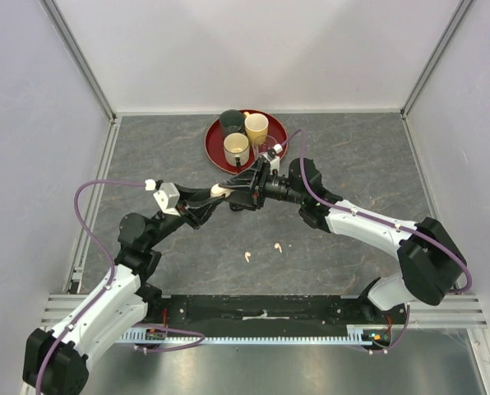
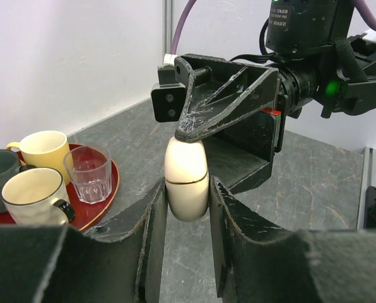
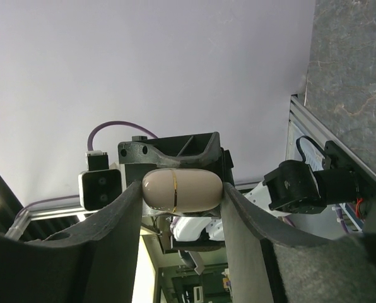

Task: Insert the wireless bluetooth earbuds into the charging case
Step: Open the charging case.

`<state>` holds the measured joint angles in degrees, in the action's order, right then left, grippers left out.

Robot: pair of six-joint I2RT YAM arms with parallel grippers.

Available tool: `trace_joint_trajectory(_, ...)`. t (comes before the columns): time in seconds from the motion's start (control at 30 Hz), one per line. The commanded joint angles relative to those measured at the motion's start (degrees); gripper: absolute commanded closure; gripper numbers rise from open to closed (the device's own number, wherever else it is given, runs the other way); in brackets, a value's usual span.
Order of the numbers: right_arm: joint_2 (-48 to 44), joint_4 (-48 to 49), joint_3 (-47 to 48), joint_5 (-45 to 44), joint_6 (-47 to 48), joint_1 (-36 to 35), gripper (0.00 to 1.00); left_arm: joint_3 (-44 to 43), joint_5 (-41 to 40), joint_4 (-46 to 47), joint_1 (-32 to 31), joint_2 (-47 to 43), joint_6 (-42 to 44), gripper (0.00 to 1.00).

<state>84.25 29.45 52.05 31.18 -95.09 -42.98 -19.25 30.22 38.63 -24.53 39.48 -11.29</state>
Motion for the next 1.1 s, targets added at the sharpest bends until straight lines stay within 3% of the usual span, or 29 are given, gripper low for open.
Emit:
trace_joint_trajectory(0.0,0.7,1.8,2.4,0.6,0.0,-0.4,0.83,-2.5,1.5,0.6,-0.3,1.6,-1.5,0.6)
trace_joint_trajectory(0.37,1.4,2.7,2.3,1.0,-0.8,-0.4,0.83,-2.4,1.6,2.6,-0.3,3.1,-2.8,0.59)
trace_joint_trajectory(0.47,1.7,2.9,2.3,1.2,-0.9,-0.4,0.83,-2.0,1.5,3.5,-0.3,3.2,-2.9,0.63)
trace_joint_trajectory(0.63,1.8,3.3,2.0,1.3,-1.3,-0.5,0.82,-1.5,1.9,4.1,-0.3,3.1,-2.5,0.88)
trace_joint_trajectory(0.7,1.8,3.5,1.8,1.4,-1.2,-0.4,0.75,-1.1,1.9,4.4,-0.3,3.0,-2.4,0.97)
trace_joint_trajectory(0.73,1.8,3.7,1.8,1.5,-0.9,-0.4,0.51,-1.0,1.6,4.4,-0.3,2.9,-2.4,0.98)
trace_joint_trajectory(0.83,1.4,2.5,2.4,2.0,2.2,-0.1,0.27,0.2,0.7,6.0,-0.2,2.1,-2.8,0.98)
trace_joint_trajectory(0.87,1.2,1.8,2.9,2.0,3.5,0.2,0.13,0.9,0.6,6.5,-0.2,1.7,-2.9,0.98)
trace_joint_trajectory(0.93,-0.6,-2.8,3.8,0.8,8.1,0.9,0.02,1.6,0.4,7.6,-0.3,1.3,-3.5,0.98)
trace_joint_trajectory(1.07,-5.9,-17.7,9.4,-6.7,26.8,1.6,0.02,2.4,1.7,8.5,-0.3,0.5,-3.6,0.98)
